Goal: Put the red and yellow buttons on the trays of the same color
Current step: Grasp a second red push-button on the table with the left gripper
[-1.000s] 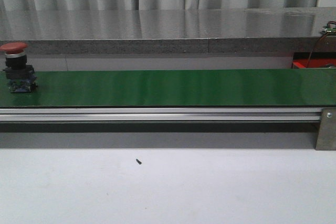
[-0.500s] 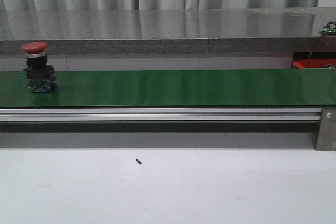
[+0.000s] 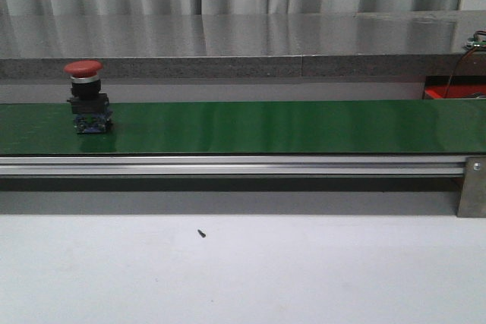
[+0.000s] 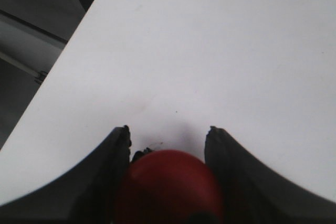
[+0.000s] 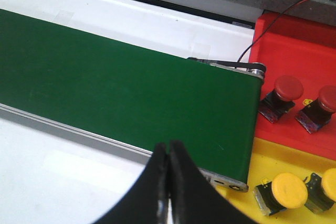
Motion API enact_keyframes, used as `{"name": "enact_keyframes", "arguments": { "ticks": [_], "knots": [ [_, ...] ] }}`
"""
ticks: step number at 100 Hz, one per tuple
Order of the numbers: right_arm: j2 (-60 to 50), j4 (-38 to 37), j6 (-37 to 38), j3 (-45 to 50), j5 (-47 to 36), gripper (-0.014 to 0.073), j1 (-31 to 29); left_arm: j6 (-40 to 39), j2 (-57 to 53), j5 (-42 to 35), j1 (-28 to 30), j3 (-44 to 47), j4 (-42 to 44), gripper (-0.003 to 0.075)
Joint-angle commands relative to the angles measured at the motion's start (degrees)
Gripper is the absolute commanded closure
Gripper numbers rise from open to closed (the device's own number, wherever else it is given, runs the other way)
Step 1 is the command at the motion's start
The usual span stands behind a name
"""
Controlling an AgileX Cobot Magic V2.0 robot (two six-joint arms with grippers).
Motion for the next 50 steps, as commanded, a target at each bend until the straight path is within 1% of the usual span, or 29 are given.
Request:
{"name": "enact_keyframes", "arguments": {
  "ticks": [1,31,40,50],
  "knots": [
    [-0.63,1.38,-0.42,-1.34,-2.89,0.0711,0.03,-0.44,-5.24,0.05,-0.19,-1.86,-0.50,0.0600],
    [-0.63,1.38,-0.42,-1.34,-2.89,0.0711,0.03,-0.44,-15.62,8.80,-0.67,-1.68,-3.55,0.0606],
    [-0.63,1.38,-0.42,-1.34,-2.89,0.0711,0.03,-0.34,-19.77,10.74,-2.23,-0.46,-3.55,0.0606],
    [-0.63,1.38,-0.42,-1.34,-2.89,0.0711,0.03,-0.34,-24.27,10.83,-4.66,2.60,-3.68,0.0606]
  ]
}}
